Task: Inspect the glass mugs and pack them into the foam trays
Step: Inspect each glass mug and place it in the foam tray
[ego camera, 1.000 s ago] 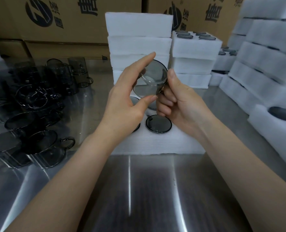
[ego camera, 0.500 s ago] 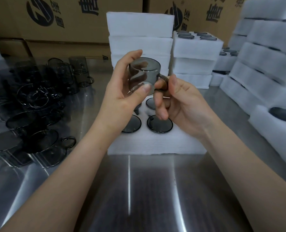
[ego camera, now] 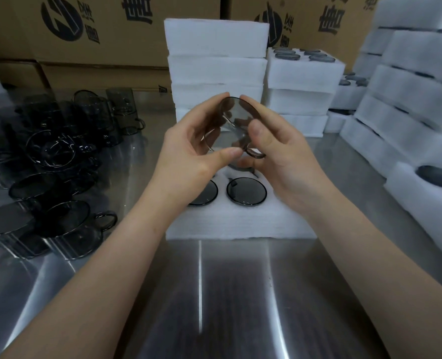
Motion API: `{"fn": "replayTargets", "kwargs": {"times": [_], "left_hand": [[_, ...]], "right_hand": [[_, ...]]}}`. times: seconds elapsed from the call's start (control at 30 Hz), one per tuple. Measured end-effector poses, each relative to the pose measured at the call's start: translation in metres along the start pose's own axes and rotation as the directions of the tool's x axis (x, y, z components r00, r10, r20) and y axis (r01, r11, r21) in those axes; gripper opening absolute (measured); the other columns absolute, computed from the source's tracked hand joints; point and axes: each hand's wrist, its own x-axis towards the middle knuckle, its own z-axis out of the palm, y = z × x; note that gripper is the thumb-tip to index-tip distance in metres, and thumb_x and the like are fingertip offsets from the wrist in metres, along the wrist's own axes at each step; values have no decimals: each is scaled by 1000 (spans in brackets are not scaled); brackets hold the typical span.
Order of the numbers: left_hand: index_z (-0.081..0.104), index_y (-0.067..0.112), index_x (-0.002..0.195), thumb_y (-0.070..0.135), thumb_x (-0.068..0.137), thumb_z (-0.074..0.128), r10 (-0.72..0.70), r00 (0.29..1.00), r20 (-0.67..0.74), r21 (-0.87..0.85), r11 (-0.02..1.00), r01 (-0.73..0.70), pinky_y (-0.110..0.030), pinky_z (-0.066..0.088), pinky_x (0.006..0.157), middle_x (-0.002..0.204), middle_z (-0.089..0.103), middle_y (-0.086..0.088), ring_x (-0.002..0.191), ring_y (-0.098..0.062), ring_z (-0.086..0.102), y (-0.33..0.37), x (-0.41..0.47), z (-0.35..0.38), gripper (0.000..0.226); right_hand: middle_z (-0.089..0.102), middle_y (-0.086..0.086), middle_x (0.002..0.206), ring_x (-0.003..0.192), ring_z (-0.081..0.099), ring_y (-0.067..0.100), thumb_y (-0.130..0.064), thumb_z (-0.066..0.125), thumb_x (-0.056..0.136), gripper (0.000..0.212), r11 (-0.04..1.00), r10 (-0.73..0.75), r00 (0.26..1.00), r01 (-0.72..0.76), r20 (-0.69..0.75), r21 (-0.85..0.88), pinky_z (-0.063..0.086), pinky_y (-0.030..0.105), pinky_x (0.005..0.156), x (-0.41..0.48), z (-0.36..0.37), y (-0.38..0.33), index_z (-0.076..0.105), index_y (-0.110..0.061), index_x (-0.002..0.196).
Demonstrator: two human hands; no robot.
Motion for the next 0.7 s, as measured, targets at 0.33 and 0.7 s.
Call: {"fn": "replayTargets", "kwargs": {"times": [0.33, 0.7], "left_hand": [[56, 16, 133, -6, 68, 81, 23, 999, 32, 239, 971, -30, -33, 46, 105, 125, 64, 1, 121, -9, 58, -1, -1, -2, 73], [62, 20, 123, 4, 68, 85, 125, 987, 99, 454, 877, -156, -30, 49, 99, 117, 66, 15, 114, -2, 60, 0, -4, 4, 63]], "right_hand": [[70, -12, 93, 87, 69, 11, -17, 84, 67, 41, 993, -57, 996, 50, -65, -105, 56, 29, 70, -4, 4, 2, 63, -22, 102], [64, 2, 72, 66, 62, 17, -29, 78, 75, 25, 996, -52, 976, 36, -210, -81, 47, 26, 51, -6, 7, -1, 55, -21, 71]]}}
